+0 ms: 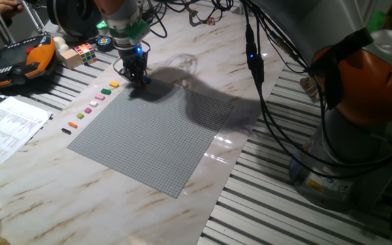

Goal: Build with small Lego blocks

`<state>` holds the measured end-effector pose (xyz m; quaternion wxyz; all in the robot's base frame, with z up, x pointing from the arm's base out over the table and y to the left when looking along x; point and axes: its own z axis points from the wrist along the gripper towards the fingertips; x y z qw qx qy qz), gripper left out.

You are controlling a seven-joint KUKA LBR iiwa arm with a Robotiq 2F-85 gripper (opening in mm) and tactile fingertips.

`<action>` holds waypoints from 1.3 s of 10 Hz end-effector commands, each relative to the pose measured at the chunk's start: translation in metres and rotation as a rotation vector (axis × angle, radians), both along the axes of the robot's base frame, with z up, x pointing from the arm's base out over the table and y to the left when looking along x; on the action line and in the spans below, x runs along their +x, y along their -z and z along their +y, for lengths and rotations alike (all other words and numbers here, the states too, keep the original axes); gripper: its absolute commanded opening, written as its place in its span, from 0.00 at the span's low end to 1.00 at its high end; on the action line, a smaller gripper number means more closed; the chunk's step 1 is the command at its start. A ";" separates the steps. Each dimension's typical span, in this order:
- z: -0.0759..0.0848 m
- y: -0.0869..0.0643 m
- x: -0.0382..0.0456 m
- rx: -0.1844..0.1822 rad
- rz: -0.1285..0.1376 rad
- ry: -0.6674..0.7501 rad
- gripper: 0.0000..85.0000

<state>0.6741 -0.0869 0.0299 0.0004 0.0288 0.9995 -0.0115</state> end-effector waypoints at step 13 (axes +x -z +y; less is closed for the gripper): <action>0.000 0.002 0.0018 0.003 0.001 0.026 0.01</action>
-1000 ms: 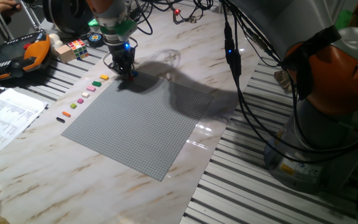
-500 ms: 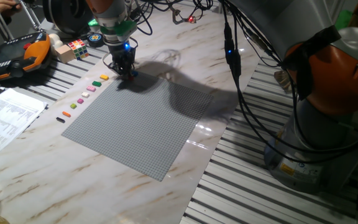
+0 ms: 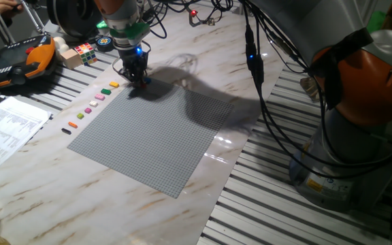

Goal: Build with small Lego blocks

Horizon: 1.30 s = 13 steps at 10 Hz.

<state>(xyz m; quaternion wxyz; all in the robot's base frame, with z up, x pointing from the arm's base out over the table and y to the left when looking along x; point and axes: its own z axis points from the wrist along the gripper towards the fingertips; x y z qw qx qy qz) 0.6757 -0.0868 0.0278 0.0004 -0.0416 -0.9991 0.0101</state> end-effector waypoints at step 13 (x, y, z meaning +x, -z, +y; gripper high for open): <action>-0.001 0.000 0.0010 0.000 -0.002 -0.018 0.01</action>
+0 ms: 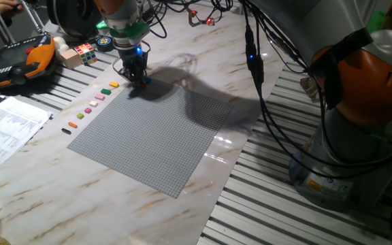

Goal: Build with small Lego blocks

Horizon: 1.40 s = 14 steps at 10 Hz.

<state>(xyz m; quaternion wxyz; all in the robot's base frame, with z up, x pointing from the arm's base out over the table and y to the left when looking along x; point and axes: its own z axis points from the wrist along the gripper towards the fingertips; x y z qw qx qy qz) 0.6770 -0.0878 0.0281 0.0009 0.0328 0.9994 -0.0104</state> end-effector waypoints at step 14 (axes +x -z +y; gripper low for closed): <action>0.001 -0.001 -0.0018 0.004 0.000 -0.043 0.01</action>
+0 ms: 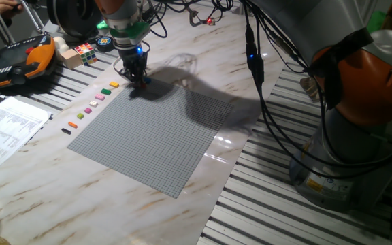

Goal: Build with small Lego blocks

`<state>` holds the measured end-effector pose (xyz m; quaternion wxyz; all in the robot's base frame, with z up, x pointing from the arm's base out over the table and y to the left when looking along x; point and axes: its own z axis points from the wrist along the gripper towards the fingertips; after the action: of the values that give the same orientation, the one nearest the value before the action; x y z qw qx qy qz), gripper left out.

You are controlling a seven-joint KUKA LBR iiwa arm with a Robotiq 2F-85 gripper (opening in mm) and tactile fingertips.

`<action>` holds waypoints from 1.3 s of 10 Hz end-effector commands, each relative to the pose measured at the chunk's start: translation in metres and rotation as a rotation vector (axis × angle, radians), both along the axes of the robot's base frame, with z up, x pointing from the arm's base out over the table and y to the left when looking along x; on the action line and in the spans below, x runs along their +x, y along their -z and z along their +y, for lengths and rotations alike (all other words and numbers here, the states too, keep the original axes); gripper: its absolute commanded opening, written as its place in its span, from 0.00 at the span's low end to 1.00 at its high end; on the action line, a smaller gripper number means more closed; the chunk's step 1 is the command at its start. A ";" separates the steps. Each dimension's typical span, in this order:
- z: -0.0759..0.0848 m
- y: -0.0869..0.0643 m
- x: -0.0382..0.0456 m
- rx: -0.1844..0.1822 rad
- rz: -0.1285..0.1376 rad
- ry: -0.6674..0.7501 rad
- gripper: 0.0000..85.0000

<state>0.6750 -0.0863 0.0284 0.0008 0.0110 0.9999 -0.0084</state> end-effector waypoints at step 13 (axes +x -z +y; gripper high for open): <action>-0.001 0.001 0.0012 -0.008 0.007 0.064 0.01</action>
<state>0.6765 -0.0875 0.0278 -0.0028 0.0427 0.9990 -0.0125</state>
